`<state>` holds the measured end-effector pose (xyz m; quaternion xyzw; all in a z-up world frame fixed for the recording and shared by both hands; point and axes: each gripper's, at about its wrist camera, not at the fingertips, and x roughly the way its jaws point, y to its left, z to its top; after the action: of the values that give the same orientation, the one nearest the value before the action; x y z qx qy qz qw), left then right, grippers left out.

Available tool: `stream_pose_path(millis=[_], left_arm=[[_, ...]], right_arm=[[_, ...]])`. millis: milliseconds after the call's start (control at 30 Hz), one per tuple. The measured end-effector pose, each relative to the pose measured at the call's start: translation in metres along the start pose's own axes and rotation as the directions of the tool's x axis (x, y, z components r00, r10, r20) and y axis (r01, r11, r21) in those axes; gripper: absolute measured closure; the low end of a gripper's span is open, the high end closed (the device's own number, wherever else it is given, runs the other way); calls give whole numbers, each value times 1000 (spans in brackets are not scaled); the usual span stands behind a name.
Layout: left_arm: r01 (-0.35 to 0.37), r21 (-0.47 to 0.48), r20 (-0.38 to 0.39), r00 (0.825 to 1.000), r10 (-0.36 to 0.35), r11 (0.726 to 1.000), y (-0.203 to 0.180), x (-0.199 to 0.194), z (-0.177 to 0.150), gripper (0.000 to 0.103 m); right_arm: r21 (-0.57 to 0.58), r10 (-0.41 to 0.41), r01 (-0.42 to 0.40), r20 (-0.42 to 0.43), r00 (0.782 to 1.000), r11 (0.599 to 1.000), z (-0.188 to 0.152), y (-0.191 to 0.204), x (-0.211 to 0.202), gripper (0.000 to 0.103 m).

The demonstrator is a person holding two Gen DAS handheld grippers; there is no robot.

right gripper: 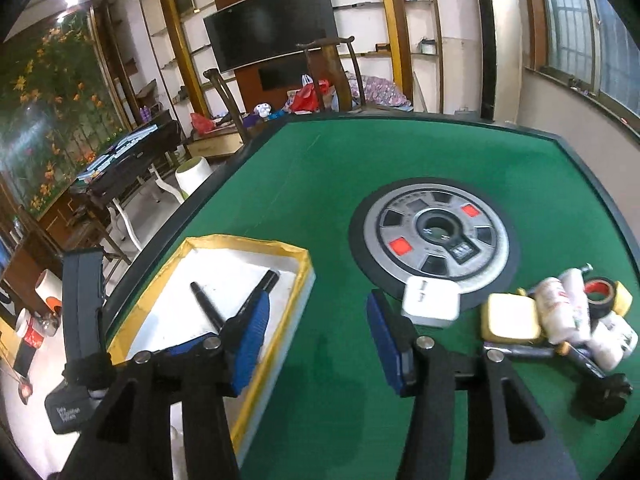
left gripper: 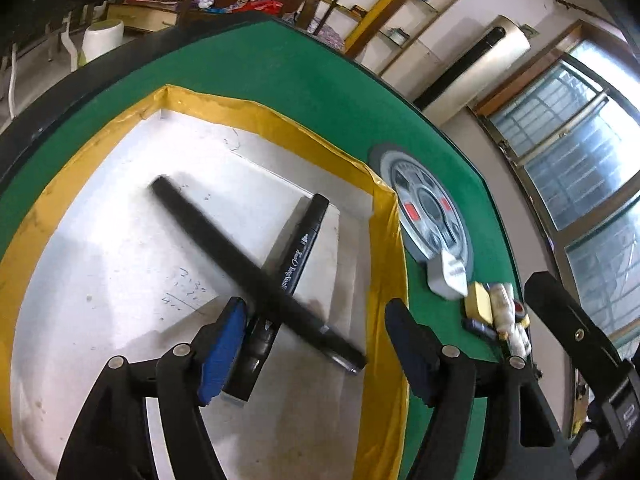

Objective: Organize rigid objects
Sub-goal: 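Lower both markers into the white tray and open both tools, then move the left tool to the white charger plug and grasp it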

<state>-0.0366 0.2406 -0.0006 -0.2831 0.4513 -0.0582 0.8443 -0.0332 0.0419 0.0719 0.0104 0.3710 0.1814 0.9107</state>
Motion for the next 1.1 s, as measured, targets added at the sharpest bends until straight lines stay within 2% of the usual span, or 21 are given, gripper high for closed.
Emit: stream_pose_path(millis=[67,133,267,367,400,500,567,633,700,833,1100], left_arm=[[20,10,-14,1000,-20,1000,-3,-3,-6,28],[-6,38,6,1000,6,999,-8,-7,-8,28],[-31,115,117,993,17,993,-32,-32,-10,28],[-100,193,212,976,59,976,-54,-53,-14,25],[-128,210,244,967,75,969,-62,-60,-17,21],[-174,235,313,945,95,956,-80,-73,-24,9],[-191,252,359,929,91,949,-92,-84,-34,9],[-196,270,383,920,82,943,-104,-89,-41,8],[-183,277,382,922,67,943,-107,-91,-46,8],[-177,299,349,935,66,938,-118,-81,-50,8],[-157,324,297,953,58,933,-135,-62,-59,8]], right_arm=[[-1,-15,15,16,1000,1000,-6,-6,-10,53],[-3,-40,40,33,999,999,-11,-11,-18,46],[-3,-113,114,92,989,993,-25,-30,-44,44],[-2,-164,166,144,976,986,-31,-44,-63,35],[1,-175,177,158,972,984,-32,-48,-68,30],[3,-229,234,208,951,972,-36,-58,-84,28],[5,-265,271,239,934,962,-39,-63,-93,27],[14,-288,295,262,921,956,-43,-69,-101,23],[25,-303,308,281,911,951,-46,-73,-106,19],[54,-334,334,306,892,941,-50,-87,-115,18],[96,-380,368,305,874,925,-56,-112,-117,14]])
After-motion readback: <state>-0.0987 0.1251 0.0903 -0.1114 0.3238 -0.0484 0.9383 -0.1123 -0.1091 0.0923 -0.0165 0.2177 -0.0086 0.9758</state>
